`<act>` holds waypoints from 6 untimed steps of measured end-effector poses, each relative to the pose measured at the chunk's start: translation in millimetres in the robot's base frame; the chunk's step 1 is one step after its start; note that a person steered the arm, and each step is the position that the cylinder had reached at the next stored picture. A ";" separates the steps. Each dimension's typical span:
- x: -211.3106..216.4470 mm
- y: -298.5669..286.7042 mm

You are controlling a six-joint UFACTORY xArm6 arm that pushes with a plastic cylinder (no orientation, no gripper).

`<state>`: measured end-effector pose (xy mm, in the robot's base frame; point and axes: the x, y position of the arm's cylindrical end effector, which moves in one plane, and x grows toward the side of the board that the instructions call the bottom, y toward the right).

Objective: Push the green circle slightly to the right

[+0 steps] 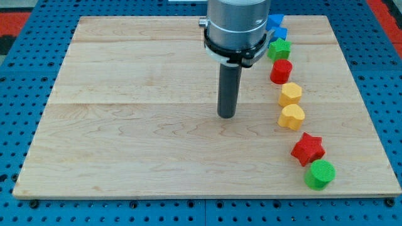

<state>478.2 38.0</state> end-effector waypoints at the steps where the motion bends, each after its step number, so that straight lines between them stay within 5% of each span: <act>1: 66.2 -1.0; 2: 139.9 24.1; 6: 140.4 93.5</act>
<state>618.7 131.6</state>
